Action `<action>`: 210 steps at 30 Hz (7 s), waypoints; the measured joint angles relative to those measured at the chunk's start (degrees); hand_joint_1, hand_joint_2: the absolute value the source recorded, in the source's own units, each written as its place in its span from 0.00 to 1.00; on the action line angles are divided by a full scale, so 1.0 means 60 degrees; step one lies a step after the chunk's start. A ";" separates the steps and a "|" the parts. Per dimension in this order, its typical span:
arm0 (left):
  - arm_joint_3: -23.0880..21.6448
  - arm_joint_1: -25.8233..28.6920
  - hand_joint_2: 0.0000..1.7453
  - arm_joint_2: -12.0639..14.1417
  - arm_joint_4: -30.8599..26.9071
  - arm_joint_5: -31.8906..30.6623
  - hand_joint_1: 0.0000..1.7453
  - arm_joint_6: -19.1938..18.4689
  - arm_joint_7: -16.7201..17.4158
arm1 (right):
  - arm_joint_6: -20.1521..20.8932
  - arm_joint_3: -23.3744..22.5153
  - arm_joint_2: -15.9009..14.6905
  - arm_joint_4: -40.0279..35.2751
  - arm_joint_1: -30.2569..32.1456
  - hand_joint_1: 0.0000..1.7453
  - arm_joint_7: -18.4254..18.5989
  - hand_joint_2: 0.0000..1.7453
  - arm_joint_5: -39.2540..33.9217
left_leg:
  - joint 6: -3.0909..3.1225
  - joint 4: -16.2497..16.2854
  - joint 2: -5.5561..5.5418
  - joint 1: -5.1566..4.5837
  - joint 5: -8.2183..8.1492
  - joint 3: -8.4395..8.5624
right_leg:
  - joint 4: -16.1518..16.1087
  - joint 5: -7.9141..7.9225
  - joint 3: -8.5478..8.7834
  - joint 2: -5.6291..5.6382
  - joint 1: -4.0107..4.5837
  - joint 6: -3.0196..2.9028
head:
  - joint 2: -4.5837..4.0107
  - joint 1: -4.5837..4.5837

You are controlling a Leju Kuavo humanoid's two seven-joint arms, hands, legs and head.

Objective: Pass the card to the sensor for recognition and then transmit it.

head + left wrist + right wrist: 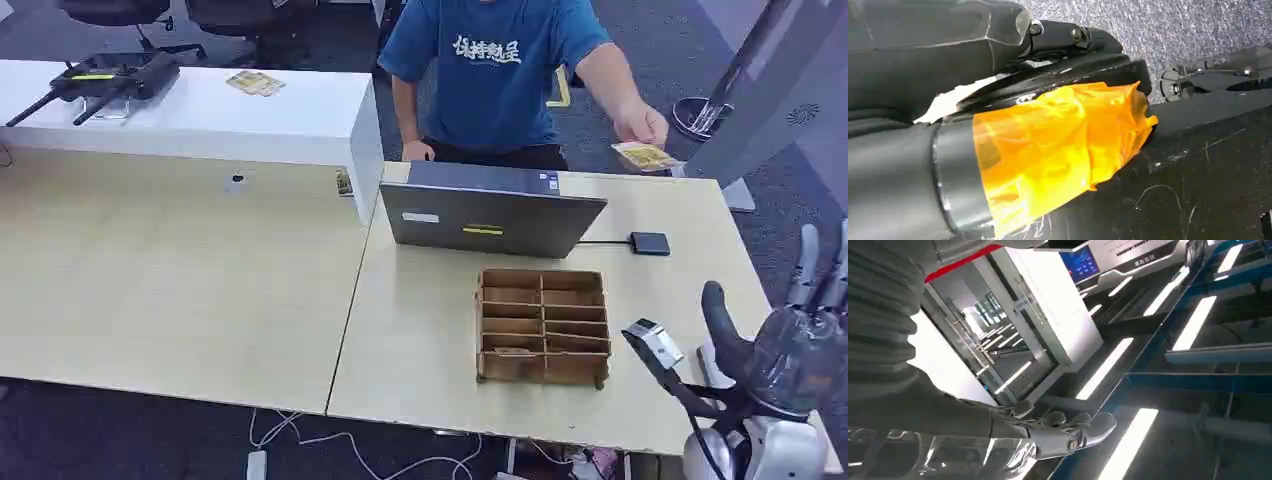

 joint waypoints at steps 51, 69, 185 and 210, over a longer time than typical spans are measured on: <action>0.0000 -0.0015 0.00 0.0080 0.0000 -0.0954 0.00 -0.0244 0.0240 | 0.2193 0.4757 -0.1789 0.6193 -0.6766 0.00 0.3002 1.00 -0.1188 | 0.0015 0.0008 0.0014 -0.0003 0.0025 0.0002 | 0.0001 0.0035 -0.0009 0.0016 -0.0001 0.0009 | 0.0000 0.0000; 0.0000 -0.0009 0.00 0.0091 0.0000 -0.0696 0.00 -0.0240 0.0215 | 0.1606 0.4196 -0.2742 0.5126 -0.5673 0.00 0.2328 1.00 -0.2834 | 0.0017 0.0010 0.0017 -0.0004 0.0020 -0.0001 | -0.0003 0.0035 -0.0011 0.0018 -0.0001 0.0009 | 0.0000 0.0000; 0.0000 0.0012 0.00 0.0044 0.0000 0.0303 0.00 -0.0076 -0.0102 | 0.3778 0.0910 -0.3450 0.6131 -0.3804 1.00 0.0219 1.00 -1.0528 | 0.0021 0.0011 0.0009 -0.0003 0.0017 -0.0016 | -0.0006 0.0033 -0.0023 0.0008 -0.0001 0.0012 | 0.0000 0.0000; 0.0000 0.0026 0.00 0.0025 0.0000 0.0532 0.00 -0.0015 -0.0208 | 0.3909 -0.0109 -0.3628 0.6164 -0.2470 1.00 -0.0025 1.00 -1.0816 | 0.0024 0.0011 0.0011 -0.0004 0.0015 -0.0020 | -0.0007 0.0032 -0.0023 0.0009 -0.0001 0.0014 | 0.0000 0.0000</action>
